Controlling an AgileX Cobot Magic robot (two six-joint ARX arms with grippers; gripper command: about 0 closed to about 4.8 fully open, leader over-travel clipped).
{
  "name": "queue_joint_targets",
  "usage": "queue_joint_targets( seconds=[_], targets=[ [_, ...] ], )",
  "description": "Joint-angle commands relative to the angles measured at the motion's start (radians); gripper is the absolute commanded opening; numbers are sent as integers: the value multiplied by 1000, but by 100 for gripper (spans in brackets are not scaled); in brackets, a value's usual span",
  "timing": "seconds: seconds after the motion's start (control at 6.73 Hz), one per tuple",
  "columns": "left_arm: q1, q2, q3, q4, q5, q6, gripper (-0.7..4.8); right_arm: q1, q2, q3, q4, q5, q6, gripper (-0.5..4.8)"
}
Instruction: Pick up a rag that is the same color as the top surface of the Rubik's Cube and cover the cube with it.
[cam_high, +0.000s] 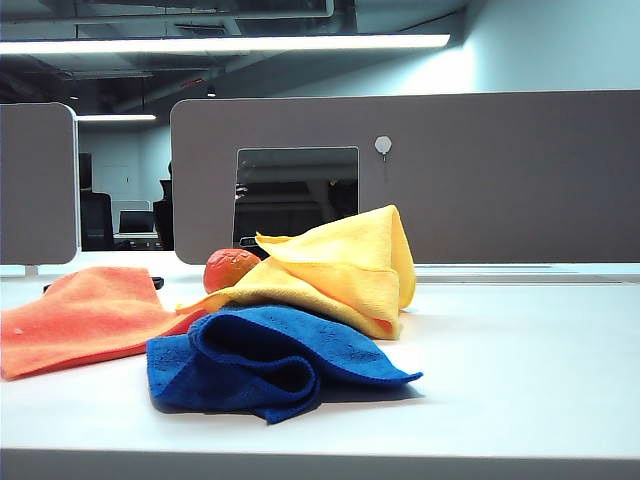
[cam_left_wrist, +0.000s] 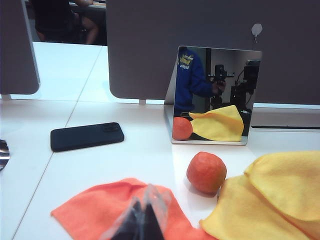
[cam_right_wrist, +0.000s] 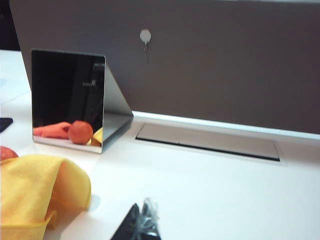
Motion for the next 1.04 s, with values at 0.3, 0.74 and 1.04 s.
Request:
queue_joint_targets(
  seconds=[0.3, 0.74, 1.04],
  targets=[
    [0, -208, -21, -167, -61, -14, -6, -101, -8, -146, 171, -7, 100, -4],
    [0, -332, -21, -330, -64, -15, -6, -207, -87, -164, 177, -124, 121, -4],
    [-1, -331, -22, -356, -61, -15, -6, -214, -212, -164, 80, -125, 120, -5]
  ],
)
